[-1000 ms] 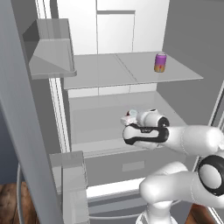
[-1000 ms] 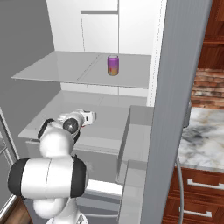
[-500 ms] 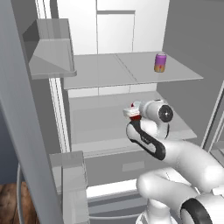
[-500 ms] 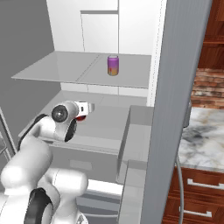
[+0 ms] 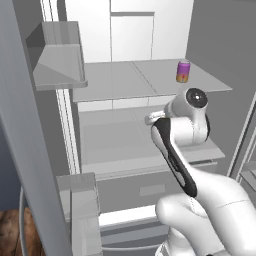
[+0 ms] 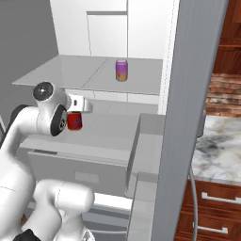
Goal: Open the fridge, grab two sodas, and place both sodas inside the bowl with ice on the dining counter.
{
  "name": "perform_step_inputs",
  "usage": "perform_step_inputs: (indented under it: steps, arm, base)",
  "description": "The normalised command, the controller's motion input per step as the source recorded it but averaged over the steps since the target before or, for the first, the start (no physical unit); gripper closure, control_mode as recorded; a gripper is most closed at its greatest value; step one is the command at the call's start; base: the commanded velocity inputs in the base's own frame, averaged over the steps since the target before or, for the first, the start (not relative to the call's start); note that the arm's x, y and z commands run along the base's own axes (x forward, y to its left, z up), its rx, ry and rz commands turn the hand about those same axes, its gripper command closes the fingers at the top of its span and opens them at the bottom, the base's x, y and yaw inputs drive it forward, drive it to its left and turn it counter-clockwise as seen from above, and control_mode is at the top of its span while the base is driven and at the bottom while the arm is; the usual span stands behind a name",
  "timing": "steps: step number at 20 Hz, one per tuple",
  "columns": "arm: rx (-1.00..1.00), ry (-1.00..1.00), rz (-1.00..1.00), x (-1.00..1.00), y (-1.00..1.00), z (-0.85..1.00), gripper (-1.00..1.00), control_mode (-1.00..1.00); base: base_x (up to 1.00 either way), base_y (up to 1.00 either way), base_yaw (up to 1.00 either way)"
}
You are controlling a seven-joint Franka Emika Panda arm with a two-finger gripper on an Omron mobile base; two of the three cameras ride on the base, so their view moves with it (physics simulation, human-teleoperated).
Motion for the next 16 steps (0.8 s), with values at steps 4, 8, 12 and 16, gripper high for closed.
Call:
perform_step_inputs:
  steps: [4, 8, 12, 16]
  arm:
    - [0.00, 0.13, -0.03, -1.00, -0.07, 0.02, 1.00, -1.00]
    - [0.00, 0.08, -0.06, -1.00, -0.14, 0.18, 1.00, -1.00]
    - [0.00, 0.03, -0.06, -0.98, -0.17, 0.27, 1.00, -1.00]
    - [0.00, 0.00, -0.04, -0.68, -0.18, 0.17, 1.00, -1.00]
  base:
    - [0.00, 0.00, 0.00]
    - [0.00, 0.00, 0.00]
    - [0.00, 0.00, 0.00]
    - [0.00, 0.00, 0.00]
